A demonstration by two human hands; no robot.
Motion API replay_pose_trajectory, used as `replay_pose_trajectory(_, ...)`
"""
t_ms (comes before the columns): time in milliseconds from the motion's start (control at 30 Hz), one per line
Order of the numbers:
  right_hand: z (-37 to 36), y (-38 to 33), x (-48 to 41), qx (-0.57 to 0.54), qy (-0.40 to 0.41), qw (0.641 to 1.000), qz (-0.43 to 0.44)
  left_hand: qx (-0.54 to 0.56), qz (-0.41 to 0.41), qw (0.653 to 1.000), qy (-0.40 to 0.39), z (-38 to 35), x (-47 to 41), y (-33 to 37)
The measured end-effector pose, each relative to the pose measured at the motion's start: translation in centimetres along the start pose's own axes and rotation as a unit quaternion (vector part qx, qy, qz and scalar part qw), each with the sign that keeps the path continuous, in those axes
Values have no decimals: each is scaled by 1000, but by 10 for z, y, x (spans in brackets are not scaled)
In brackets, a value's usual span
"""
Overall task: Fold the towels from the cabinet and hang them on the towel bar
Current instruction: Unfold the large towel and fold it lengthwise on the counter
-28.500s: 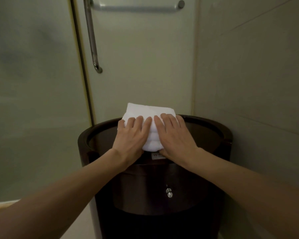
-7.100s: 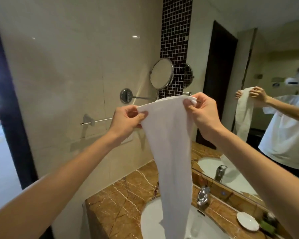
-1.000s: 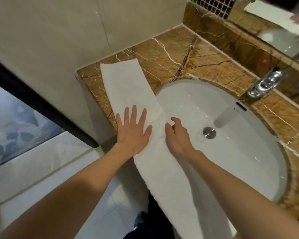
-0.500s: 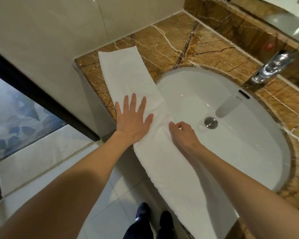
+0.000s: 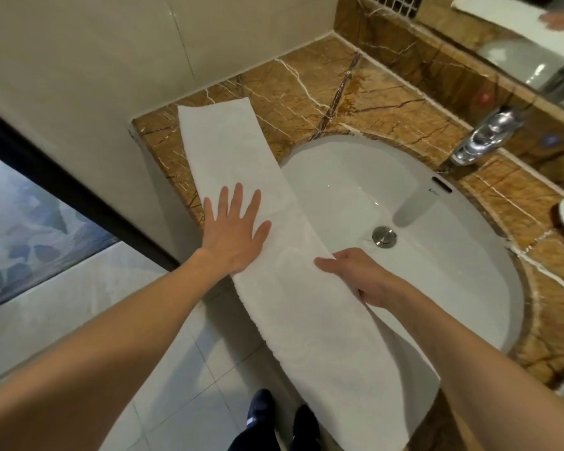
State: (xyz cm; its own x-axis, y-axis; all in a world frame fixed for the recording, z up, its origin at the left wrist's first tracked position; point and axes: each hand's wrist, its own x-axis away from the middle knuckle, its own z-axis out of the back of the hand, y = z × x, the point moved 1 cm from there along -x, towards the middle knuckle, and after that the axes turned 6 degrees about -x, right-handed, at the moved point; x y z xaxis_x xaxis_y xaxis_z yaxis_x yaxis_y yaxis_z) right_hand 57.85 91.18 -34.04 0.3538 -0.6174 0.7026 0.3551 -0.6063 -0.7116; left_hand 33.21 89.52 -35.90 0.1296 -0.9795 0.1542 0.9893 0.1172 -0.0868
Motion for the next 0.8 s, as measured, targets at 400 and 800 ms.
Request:
replay_pose_trajectory(400,-5,28,26,263,148,947,108,-15,4,1000,-8,6,9,7)
replay_pose_trajectory(800,-12,51,88,361,263,877,180,56,-42,997,9,12,94,88)
